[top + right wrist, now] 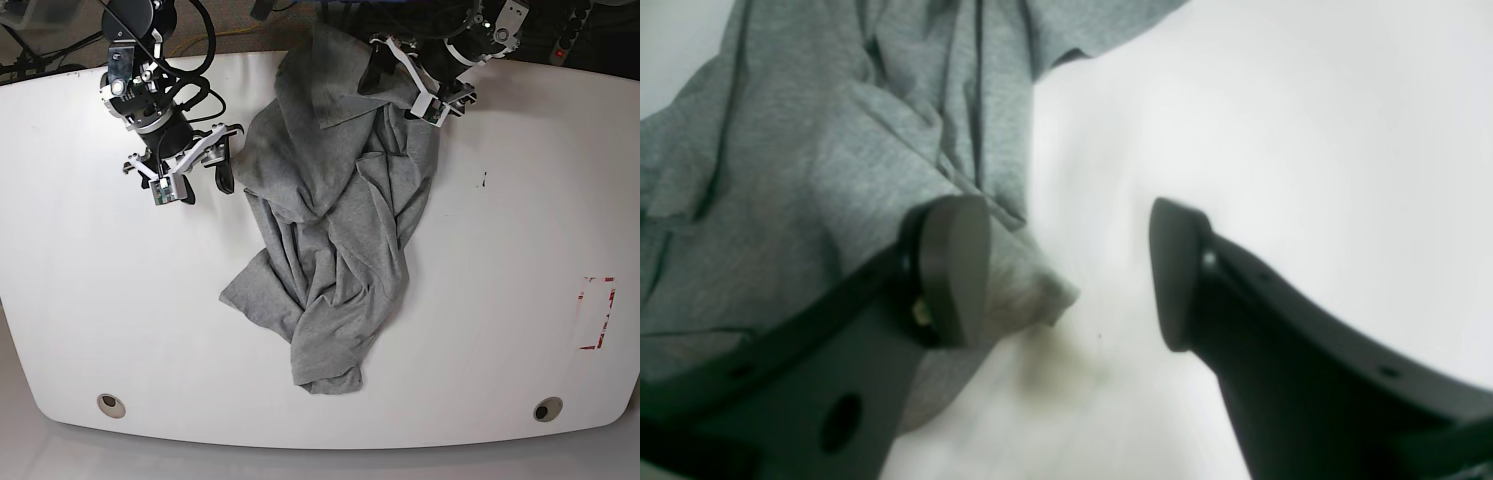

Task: Fold the T-shirt properly
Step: 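Lower both grippers to the grey T-shirt and pinch its edges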

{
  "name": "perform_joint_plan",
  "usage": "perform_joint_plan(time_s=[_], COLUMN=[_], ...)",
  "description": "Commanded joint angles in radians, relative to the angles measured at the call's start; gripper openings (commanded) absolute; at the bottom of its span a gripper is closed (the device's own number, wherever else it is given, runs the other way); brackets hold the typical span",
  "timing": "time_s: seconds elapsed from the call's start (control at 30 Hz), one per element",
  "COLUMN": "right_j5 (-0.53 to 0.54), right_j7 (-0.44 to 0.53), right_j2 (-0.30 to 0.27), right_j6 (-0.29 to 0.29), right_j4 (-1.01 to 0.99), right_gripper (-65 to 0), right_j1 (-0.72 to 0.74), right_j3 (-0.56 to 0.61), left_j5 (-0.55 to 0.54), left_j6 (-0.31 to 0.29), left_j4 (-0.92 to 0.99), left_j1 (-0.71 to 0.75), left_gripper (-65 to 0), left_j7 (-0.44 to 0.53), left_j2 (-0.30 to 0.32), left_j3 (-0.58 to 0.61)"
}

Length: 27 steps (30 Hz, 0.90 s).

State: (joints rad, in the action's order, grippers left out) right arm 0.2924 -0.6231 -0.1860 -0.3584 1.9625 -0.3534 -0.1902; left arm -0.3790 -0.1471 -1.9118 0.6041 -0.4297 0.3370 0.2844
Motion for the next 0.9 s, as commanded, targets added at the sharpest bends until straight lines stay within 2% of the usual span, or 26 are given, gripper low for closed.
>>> perform_joint_plan(time_s=[0.0,0.07,0.17,0.33,0.5,0.53,0.63,0.87], right_j5=[0.009,0.009,0.009,0.009,0.009,0.009,0.009,0.011], right_j7=[0.027,0.027,0.027,0.027,0.027,0.027,0.027,0.027], right_j2=[-0.005,-0.004,-0.004,-0.004,-0.004,-0.004,-0.004,-0.005], right_j6=[0.000,0.002,0.003,0.003,0.006,0.008,0.008,0.008], right_j4=[0.018,0.004,-0.016,-0.015,-0.015,-0.015,-0.018,-0.018], right_gripper=[-27.9,-27.9,-27.9,-27.9,-27.9,-27.9,-27.9,-27.9], right_j1=[0.015,0.017,0.018,0.018,0.020,0.024,0.041,0.087], right_j3=[-0.004,-0.004,-0.004,-0.004,-0.004,-0.004,-0.004,-0.001], left_j5=[-0.004,-0.004,-0.004,-0.005,-0.005,-0.005,-0.010,-0.013], left_j6=[-0.004,-0.004,-0.004,-0.006,-0.004,-0.004,-0.010,-0.010], left_j4=[-0.005,0.016,0.039,0.053,0.053,0.053,0.047,0.005], left_j1=[0.003,0.003,0.003,0.003,0.003,0.006,0.012,0.055], left_gripper=[-23.1,-29.2,-34.4,-39.4,-62.5,-65.0,-63.2,-64.7], left_j7=[0.019,0.019,0.019,0.019,0.019,0.019,0.019,0.019], left_j2=[0.034,0.041,0.063,0.112,0.121,0.121,0.119,0.119], left_j3=[-0.014,-0.015,-0.017,-0.015,-0.026,-0.035,-0.093,-0.227])
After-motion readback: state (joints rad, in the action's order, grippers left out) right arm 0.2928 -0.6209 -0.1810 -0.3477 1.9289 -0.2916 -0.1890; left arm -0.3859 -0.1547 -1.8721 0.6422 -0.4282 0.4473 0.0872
